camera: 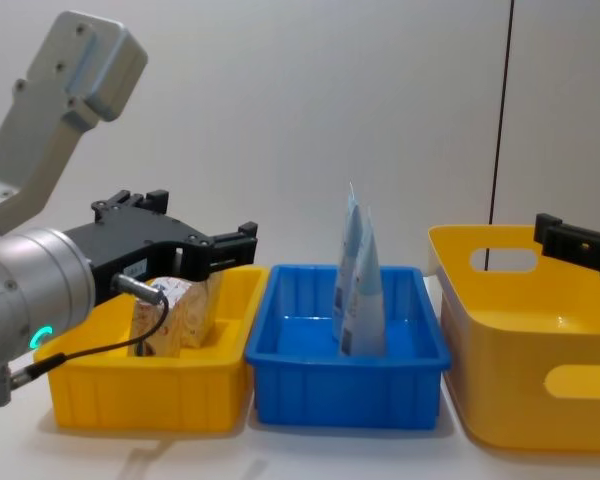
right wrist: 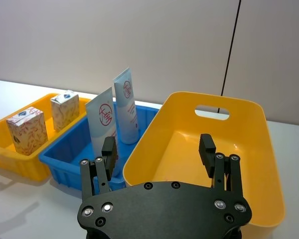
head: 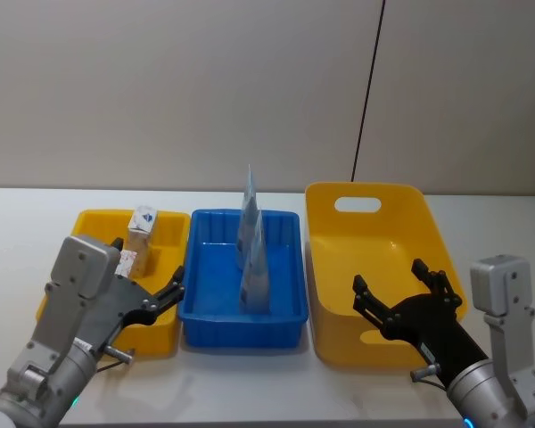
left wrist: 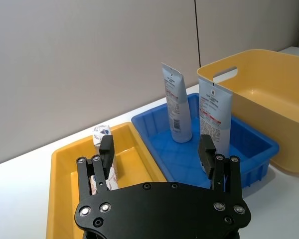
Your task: Bimanual collaborative sorting of washing and personal care products
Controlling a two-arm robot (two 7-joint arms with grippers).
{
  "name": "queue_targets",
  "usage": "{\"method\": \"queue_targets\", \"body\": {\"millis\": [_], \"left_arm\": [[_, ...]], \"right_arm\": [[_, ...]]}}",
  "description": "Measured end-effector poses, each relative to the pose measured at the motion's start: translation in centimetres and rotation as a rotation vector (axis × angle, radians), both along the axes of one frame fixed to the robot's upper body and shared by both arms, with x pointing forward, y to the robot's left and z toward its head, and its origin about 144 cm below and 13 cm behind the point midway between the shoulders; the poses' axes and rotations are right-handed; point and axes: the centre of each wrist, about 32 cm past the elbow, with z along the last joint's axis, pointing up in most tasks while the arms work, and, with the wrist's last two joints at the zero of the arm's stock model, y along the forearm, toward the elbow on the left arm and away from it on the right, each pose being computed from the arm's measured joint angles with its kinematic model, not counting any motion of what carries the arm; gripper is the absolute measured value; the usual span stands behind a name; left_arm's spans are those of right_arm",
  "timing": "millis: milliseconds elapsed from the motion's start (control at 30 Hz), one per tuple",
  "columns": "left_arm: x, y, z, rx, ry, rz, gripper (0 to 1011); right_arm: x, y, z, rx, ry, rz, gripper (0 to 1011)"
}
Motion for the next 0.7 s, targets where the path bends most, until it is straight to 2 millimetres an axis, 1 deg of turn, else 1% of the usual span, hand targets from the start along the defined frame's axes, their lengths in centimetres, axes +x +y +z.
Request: {"method": "queue_targets", "body": {"millis": [333, 700], "left_arm": [[0.3, -1.0, 0.7, 0.010, 0.067, 0.018, 1001], [0.4, -2.3, 1.5, 0.000, 0.184, 0.076, 1001]], "right_arm": [[0.0, 0.0, 0.0, 0.000, 0.000, 0.000, 1000], [0.0, 0.0, 0.0, 0.000, 0.000, 0.000, 1000]]}}
